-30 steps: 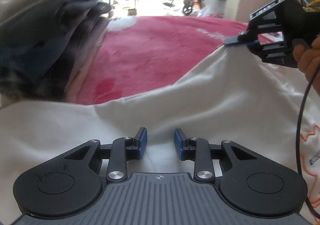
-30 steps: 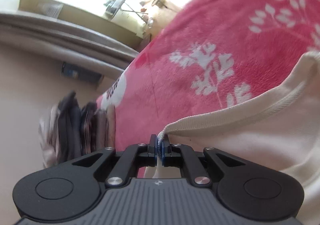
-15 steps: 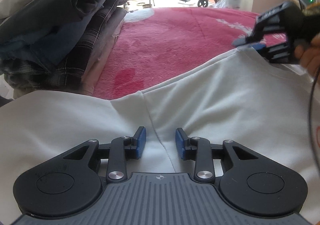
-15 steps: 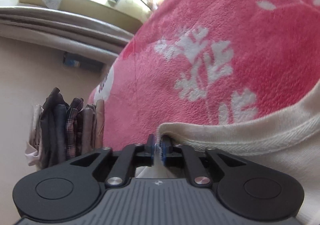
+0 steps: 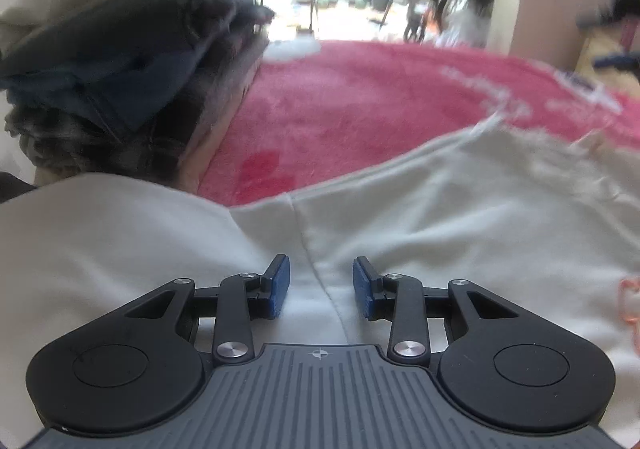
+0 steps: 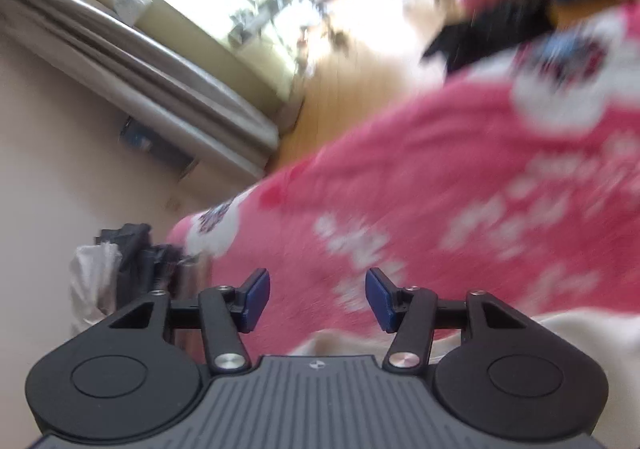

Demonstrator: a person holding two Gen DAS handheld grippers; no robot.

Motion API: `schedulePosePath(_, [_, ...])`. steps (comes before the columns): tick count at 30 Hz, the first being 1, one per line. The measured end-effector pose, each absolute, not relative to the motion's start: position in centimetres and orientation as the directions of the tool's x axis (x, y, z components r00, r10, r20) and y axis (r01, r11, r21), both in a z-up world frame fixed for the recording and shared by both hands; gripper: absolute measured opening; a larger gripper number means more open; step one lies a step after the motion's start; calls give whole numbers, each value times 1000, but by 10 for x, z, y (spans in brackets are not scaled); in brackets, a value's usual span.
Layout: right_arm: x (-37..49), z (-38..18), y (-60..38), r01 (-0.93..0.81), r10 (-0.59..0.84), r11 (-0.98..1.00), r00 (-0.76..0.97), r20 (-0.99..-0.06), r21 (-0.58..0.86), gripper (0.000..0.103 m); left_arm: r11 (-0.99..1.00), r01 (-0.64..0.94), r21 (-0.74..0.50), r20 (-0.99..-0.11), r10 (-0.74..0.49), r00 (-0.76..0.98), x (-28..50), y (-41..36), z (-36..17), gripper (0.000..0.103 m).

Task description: Fold clothes

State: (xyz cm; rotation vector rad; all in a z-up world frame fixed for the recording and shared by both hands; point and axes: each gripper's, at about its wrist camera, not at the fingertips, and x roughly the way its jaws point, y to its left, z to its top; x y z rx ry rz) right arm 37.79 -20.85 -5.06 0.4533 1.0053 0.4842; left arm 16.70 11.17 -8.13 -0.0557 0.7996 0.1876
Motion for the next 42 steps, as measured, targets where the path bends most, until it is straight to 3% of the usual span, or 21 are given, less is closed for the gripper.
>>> schedulePosePath(3, [361,-50,-219,-228,467,884,455,-758,407,46,989,-146,-28,-682,88,726,158,104,-69,35])
schedulePosePath(11, [347,-82,-193,-351,266,931,462,-846,101,43,992,-28,-124,-706,-68,705,208,60,-68,35])
schedulePosePath(12, [351,-90,-188,-349,249,933,457,-854,86,39,991,-24,-133,-710,-78,700,216,56,-74,35])
schedulePosePath(13, [354,-98,-185,-346,233,935,449,-862,73,22,990,-19,-141,-714,-88,694,224,52,-79,35])
schedulePosePath(14, [358,-103,-185,-336,222,939,451,-865,66,11,989,-15,-149,-718,-98,689,232,48,-84,35])
schedulePosePath(16, [364,-111,-189,-314,202,948,456,-867,55,4,992,-4,-125,-715,-87,693,246,41,-93,35])
schedulePosePath(25, [368,-118,-220,-205,278,960,595,-754,192,3,995,-100,-30,-672,54,738,270,49,-114,35])
schedulePosePath(31, [376,-140,-226,-115,301,949,603,-739,293,5,993,-117,10,-653,95,751,274,48,-118,36])
schedulePosePath(33, [377,-135,-241,-66,354,915,607,-712,399,9,993,-121,1,-655,93,750,274,49,-117,36])
schedulePosePath(37, [359,-104,-294,5,446,787,686,-574,617,21,991,-130,-16,-659,87,747,270,55,-110,36])
schedulePosePath(42, [304,-60,-374,80,339,791,768,-544,607,30,991,-129,-42,-625,75,777,253,52,-90,37])
